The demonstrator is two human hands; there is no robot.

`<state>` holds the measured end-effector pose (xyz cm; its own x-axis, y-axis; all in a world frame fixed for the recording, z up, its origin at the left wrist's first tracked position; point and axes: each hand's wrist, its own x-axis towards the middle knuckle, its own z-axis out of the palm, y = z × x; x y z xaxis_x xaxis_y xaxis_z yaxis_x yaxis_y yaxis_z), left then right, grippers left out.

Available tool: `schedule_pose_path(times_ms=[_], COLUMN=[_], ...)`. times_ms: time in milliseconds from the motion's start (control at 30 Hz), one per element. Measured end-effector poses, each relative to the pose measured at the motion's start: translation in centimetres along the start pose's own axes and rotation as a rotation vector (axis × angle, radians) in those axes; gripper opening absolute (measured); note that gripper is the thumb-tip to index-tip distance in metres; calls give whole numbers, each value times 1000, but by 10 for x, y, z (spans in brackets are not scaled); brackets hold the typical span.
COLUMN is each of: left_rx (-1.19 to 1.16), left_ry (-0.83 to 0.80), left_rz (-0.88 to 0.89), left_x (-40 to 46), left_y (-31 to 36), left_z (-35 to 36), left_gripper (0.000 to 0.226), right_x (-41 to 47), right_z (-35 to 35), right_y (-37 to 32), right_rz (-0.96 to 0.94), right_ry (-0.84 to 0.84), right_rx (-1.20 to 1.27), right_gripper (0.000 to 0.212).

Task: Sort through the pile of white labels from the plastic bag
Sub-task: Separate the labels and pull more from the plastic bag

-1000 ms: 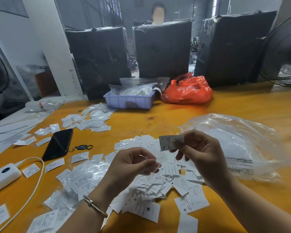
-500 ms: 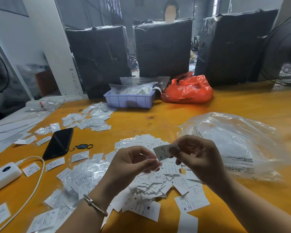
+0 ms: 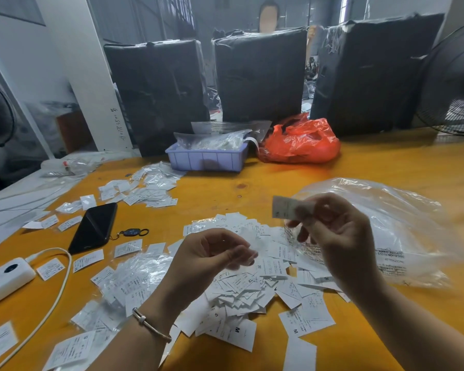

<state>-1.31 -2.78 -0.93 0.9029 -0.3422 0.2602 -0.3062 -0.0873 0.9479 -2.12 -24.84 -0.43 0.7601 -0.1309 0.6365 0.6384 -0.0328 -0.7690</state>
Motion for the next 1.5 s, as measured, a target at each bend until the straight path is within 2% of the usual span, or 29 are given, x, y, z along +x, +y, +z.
schedule_pose_path(times_ms=[67,300,400,633,767,867,967,1033,1100,1233,1333,1500], left_rx=[-24,-60,-65,-57,-60,-54,-25,14,45,63,35,89], left_ry=[21,82,92,103,112,92,59,28,9,5,-6,-55], left_rz=[39,76,89,90,77,70,64,74,84,102,91,91], left_x=[0,0,-1,0,1,2,2,1,0,0,-1,-2], left_y=[1,0,1,1,-1,-3,-3,-3,-1,1,3,1], left_z=[0,-1,-1,-1,-1,2,5,6,6,6,4,3], left_gripper=[19,18,14,13,17,20,15,7,13,18,21,19], right_x=[2,-14,-16,-17,-17,-15,-13,-13,-12,-10,-10,-12], right_z=[0,10,12,11,12,12,15,17,19,15,13,16], right_y=[-5,-12,-15,-13,-10,-6,-1,2,2,3,4,5], right_rz=[-1,-190,-252,-338,-364,-276,57,144,149,152,113,-14], right_ry=[59,-92,-108,-127,-12,-26,-249,-411,-463,-386,-386,-410], right_rx=[18,-163,-204,-297,-400,-493,-415,-337,-264,-156,-191,-322], right_gripper=[6,5,1,5,29,23,14,22,25,18,9,5])
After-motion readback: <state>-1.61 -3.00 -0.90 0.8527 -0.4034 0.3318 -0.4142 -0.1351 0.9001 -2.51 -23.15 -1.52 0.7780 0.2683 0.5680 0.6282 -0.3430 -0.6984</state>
